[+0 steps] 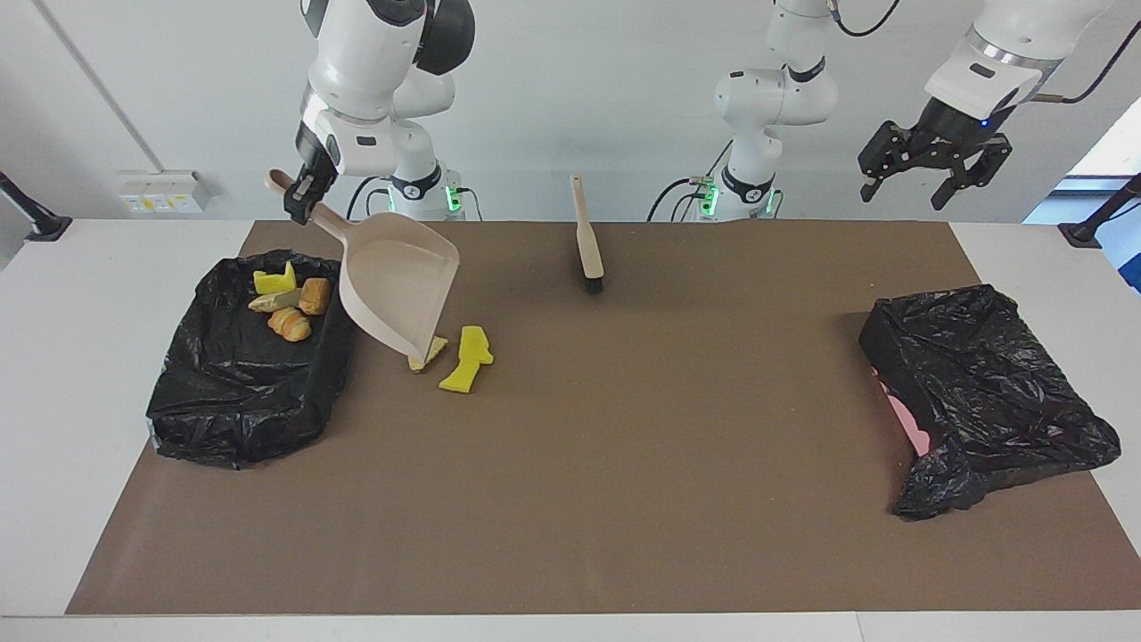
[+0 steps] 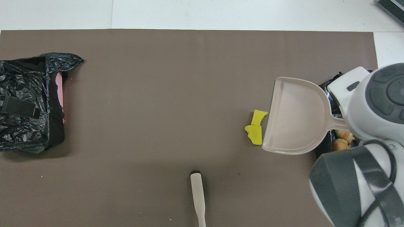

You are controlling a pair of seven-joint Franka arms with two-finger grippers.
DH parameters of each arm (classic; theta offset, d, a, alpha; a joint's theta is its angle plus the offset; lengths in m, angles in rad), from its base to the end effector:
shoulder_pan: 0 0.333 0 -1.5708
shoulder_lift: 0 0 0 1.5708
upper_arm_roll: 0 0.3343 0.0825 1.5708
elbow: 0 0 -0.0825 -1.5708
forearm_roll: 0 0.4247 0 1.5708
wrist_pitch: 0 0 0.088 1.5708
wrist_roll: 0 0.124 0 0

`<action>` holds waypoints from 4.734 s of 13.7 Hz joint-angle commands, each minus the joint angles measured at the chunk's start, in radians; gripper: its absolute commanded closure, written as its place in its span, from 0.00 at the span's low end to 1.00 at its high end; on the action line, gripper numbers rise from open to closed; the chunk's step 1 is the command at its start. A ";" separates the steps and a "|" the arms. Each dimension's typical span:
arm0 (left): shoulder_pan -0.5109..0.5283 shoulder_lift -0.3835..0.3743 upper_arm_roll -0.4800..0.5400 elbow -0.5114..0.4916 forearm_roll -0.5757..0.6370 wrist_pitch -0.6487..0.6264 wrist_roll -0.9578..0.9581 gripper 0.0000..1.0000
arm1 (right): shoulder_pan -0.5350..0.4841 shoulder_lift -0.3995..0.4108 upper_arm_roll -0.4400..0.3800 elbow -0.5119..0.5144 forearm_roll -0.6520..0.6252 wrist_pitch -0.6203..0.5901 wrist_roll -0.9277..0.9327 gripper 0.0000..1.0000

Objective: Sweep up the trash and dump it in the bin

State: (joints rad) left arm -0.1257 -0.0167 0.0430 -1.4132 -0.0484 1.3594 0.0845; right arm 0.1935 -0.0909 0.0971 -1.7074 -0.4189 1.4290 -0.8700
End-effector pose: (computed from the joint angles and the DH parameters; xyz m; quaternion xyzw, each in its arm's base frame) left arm 0.5617 -0.0531 0.6965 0.9956 -0.0881 -0.0185 0.0241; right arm 0.5361 0.1053 0.6101 0.8194 0.5246 -0.1485 0.1769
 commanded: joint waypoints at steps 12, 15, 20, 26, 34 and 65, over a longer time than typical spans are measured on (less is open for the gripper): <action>-0.003 -0.014 0.012 0.000 0.042 0.023 0.037 0.00 | 0.181 0.288 0.065 0.226 0.505 0.218 1.377 1.00; -0.003 -0.017 0.012 -0.004 0.042 0.021 0.035 0.00 | 0.215 0.436 0.065 0.342 0.505 0.323 1.461 1.00; -0.005 -0.020 0.011 -0.009 0.039 0.012 0.023 0.00 | 0.282 0.568 0.065 0.322 0.493 0.474 1.477 1.00; -0.018 -0.025 0.011 -0.012 0.036 0.015 0.021 0.00 | 0.290 0.576 0.065 0.161 0.431 0.585 1.520 1.00; -0.022 -0.032 -0.006 -0.024 0.033 0.027 0.018 0.00 | 0.274 0.580 0.065 0.140 0.425 0.657 1.511 0.00; -0.141 0.431 -0.509 -0.345 0.241 0.865 -0.793 0.00 | 0.656 -0.012 0.067 -0.767 0.716 0.788 1.668 0.00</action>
State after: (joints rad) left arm -0.2356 0.3953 -0.4682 -1.7401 0.1402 2.1844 -0.6637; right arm 0.8537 -0.0663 0.1668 -2.4320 0.2712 2.2097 0.8032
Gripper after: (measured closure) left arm 0.000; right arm 0.000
